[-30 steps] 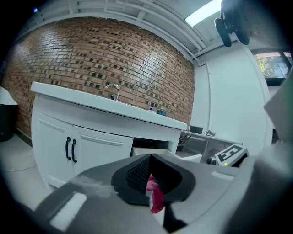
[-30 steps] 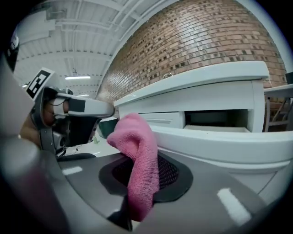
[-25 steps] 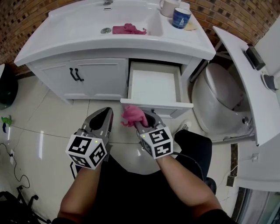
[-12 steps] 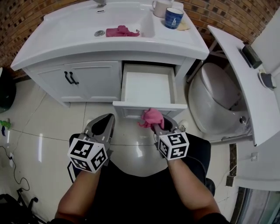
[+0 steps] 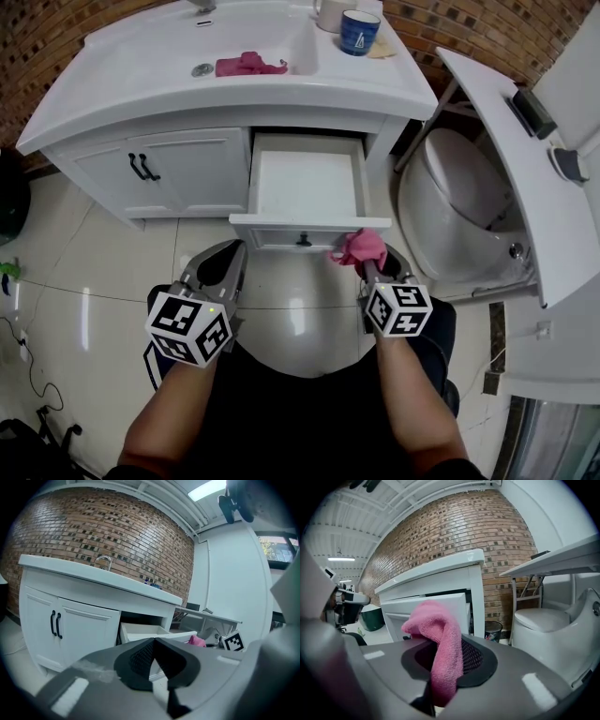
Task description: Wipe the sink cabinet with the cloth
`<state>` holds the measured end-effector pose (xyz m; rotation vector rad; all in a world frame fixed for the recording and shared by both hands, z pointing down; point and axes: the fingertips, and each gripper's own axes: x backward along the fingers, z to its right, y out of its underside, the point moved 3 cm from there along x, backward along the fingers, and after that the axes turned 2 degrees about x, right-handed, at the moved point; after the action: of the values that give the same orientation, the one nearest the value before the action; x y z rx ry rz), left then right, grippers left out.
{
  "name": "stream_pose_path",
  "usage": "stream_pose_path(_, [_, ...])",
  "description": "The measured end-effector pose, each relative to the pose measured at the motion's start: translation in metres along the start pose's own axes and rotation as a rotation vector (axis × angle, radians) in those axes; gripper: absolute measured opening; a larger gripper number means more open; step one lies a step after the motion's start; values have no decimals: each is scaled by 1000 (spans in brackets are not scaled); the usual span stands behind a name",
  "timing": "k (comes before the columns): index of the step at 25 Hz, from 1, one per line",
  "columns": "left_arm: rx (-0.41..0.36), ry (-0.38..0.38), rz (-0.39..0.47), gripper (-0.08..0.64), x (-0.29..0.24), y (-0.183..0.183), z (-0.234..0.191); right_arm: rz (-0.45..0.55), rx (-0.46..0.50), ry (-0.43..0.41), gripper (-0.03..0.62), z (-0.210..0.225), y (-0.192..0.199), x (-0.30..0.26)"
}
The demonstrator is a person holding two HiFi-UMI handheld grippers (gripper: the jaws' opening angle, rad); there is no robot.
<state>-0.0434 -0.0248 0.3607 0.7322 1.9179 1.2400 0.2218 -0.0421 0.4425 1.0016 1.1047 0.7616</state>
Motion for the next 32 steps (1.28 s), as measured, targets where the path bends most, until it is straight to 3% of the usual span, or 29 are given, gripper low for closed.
stream_pose_path(7, [-2,7,0,6,-4,1,5,2,-29,61,81,20,2,12])
stream_pose_path(9, [2,-1,9,6,-4,0,2,-5,-36,40,81,14,5,12])
stream_pose_path(12, [23,-24,29,6,-4,-2,-4,-38,-2,-68,81,-23,15,8])
stream_pose_path(18, [42,-48,48,6,1,-7,-16,-122,173,-401,81,-156,37,-21])
stream_pose_path(21, [32,-56,45,6,3,-10,-19,-158,228,-482,81,-198,52,-48])
stream_pose_path(25, [8,-74,28,6,7,-9,-27,-192,183,-470,81,-211,69,-81])
stream_pose_path(32, [17,-76,4,6,7,0,-32,-200,62,-373,81,-187,83,-103])
